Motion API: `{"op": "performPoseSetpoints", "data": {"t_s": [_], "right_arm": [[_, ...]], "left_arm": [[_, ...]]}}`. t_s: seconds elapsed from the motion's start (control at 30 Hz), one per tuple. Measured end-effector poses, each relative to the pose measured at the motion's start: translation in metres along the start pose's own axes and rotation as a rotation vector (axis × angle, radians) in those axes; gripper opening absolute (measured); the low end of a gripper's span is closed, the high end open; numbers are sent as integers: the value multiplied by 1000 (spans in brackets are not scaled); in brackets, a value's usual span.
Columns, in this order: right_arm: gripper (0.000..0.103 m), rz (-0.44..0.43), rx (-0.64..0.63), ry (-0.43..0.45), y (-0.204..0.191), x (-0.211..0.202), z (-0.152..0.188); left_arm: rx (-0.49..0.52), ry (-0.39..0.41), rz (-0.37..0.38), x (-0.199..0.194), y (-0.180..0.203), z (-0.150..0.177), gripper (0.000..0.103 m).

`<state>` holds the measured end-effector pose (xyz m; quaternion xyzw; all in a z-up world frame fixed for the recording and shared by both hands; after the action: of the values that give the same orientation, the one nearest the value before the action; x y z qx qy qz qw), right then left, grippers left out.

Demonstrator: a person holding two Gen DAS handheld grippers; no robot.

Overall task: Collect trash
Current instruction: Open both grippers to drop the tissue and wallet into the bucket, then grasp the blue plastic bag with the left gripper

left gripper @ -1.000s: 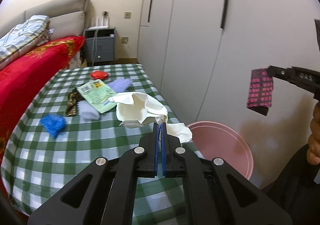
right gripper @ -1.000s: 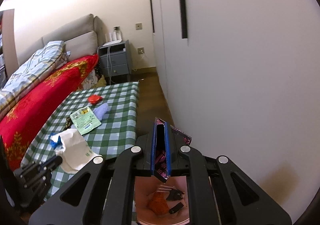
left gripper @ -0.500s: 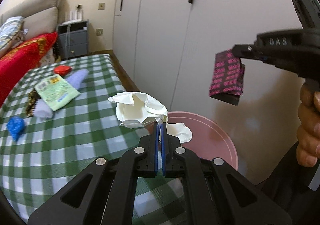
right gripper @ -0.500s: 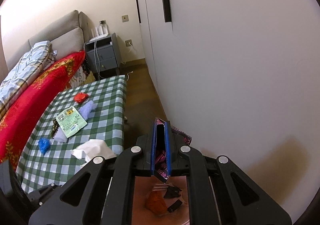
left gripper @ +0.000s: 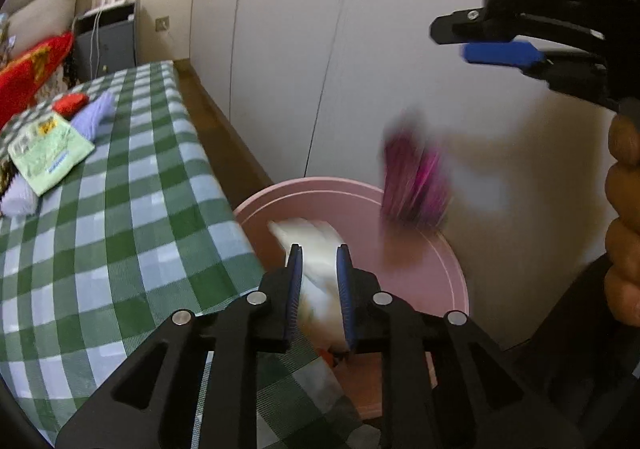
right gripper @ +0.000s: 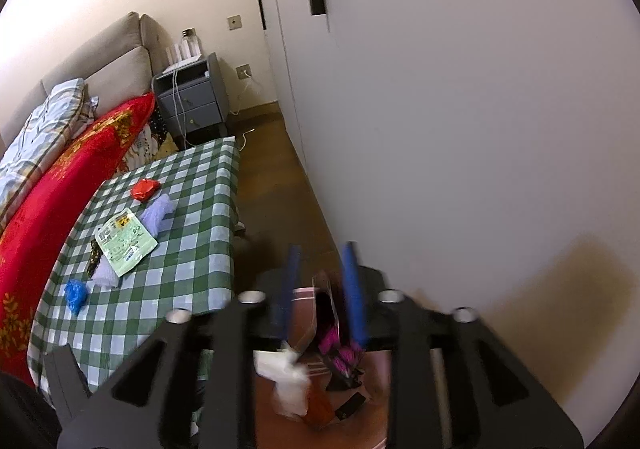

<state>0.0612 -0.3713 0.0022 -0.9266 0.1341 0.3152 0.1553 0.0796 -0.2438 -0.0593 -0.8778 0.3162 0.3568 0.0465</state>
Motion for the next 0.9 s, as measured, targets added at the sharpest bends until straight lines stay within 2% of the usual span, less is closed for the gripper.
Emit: {"op": "performPoseSetpoints", "data": {"t_s": [0.43, 0.7, 0.9], "right_arm": [[40, -20, -59, 9, -12, -5, 7], [39, -52, -108, 27, -30, -6, 11], [39, -111, -138, 47, -51, -2, 12]], "left_arm": [[-55, 63, -79, -29, -30, 2, 18], [-117, 110, -169, -55, -71, 7, 18], [-175, 137, -235, -67, -102, 10, 18]]}}
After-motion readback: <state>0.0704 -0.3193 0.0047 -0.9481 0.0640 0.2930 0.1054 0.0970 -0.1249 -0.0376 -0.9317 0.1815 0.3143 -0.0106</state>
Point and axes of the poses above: each gripper's, at about its wrist camera, not at the fingertips, and x roughly the way its jaws point, y to its right, z to its underside, the point moved 1 cm from there along x, roughly the way its jaws point, and after that the axes turned 5 degrees about x, right-handed, at the moved point
